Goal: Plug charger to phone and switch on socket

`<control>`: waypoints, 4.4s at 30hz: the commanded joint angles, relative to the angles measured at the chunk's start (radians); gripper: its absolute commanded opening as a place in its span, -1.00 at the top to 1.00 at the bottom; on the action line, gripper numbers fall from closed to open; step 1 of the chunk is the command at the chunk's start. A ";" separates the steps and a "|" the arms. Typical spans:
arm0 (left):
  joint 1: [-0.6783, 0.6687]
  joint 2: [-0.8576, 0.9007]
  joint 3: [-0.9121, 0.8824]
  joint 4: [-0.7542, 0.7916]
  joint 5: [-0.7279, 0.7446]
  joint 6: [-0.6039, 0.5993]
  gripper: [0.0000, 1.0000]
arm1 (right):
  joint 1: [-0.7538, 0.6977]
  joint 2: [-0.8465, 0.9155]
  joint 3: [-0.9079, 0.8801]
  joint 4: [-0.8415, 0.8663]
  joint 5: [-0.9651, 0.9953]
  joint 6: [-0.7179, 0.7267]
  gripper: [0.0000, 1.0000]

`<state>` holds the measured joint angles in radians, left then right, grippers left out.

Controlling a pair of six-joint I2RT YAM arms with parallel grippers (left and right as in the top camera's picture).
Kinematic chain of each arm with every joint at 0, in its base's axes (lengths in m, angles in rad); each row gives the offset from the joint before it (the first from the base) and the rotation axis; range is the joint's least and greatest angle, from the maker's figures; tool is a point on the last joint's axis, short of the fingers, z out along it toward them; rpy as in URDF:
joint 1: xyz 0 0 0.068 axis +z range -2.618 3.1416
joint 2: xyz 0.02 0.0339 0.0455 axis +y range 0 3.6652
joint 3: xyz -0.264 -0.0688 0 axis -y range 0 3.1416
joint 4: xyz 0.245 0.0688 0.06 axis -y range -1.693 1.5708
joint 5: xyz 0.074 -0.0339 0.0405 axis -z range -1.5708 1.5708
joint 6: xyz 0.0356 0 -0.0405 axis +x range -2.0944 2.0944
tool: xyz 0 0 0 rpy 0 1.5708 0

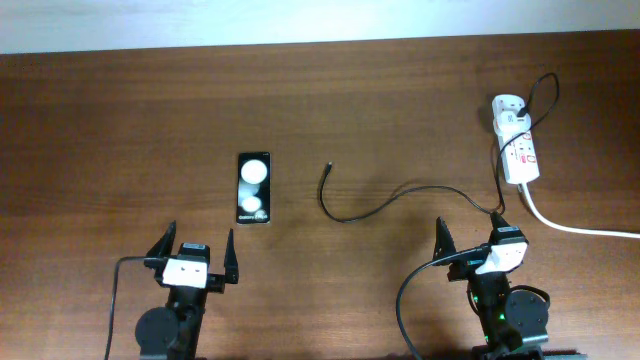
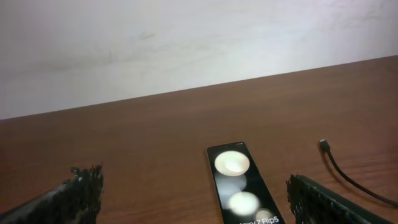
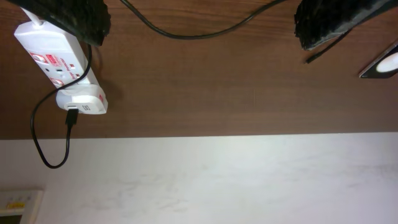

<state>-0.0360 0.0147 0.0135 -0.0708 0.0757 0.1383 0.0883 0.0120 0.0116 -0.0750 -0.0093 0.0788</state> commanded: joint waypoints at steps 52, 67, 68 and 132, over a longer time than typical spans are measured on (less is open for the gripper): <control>0.005 1.579 1.385 -0.937 0.341 0.006 -0.98 | -0.005 -0.009 -0.006 -0.004 -0.009 0.004 -0.97; -0.120 1.852 1.385 -0.834 0.001 -0.177 -0.98 | -0.005 -0.009 -0.006 -0.004 -0.009 0.004 -0.97; -0.129 1.863 1.385 -0.823 -0.026 -0.216 -0.98 | -0.005 -0.009 -0.006 -0.004 -0.009 0.004 -0.97; -0.218 2.033 1.291 -0.727 -0.125 -0.415 -0.54 | -0.005 -0.009 -0.006 -0.004 -0.009 0.004 -0.97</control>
<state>-0.2504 2.0243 1.3407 -0.7826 -0.0399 -0.2729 0.0883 0.0109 0.0116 -0.0750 -0.0093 0.0792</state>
